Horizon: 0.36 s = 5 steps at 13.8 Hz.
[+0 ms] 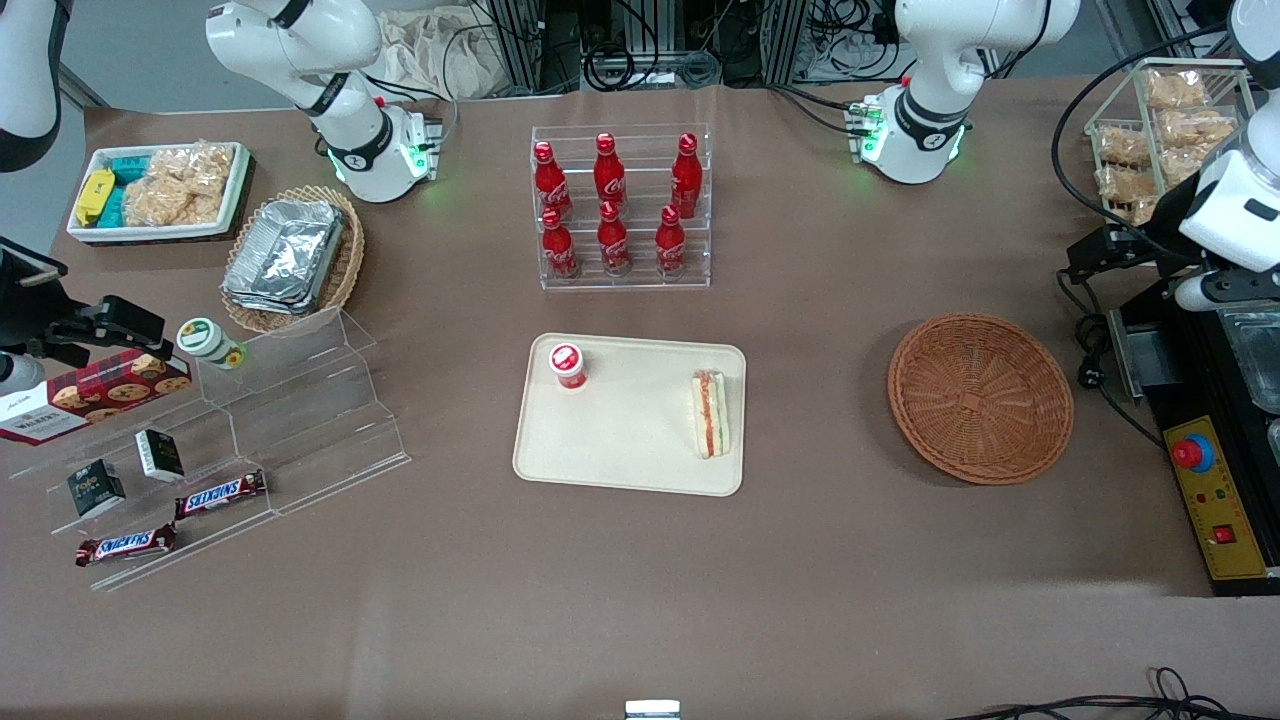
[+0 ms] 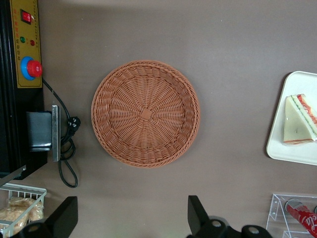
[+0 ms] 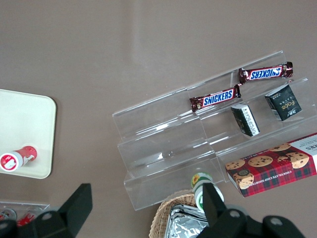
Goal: Place sandwich from basket to tray
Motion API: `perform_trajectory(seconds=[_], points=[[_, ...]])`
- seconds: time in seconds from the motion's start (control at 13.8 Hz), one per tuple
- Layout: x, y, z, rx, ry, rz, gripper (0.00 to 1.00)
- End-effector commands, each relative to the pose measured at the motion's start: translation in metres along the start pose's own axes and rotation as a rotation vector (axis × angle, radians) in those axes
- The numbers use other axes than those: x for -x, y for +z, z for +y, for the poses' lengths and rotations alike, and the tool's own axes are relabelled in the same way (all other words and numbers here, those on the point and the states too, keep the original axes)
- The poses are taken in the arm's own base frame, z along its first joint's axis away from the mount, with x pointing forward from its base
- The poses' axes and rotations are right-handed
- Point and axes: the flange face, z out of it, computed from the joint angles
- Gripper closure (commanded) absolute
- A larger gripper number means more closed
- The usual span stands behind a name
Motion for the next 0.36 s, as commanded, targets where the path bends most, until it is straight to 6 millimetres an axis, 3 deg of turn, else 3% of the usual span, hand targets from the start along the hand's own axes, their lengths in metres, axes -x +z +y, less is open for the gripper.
perform_trajectory(seconds=[0.0,0.29], points=[[0.0034,-0.0248,0.0014,0.010,0.012,0.023,0.00],[0.0053,-0.0324,0.0018,0.014,0.002,0.005,0.00]])
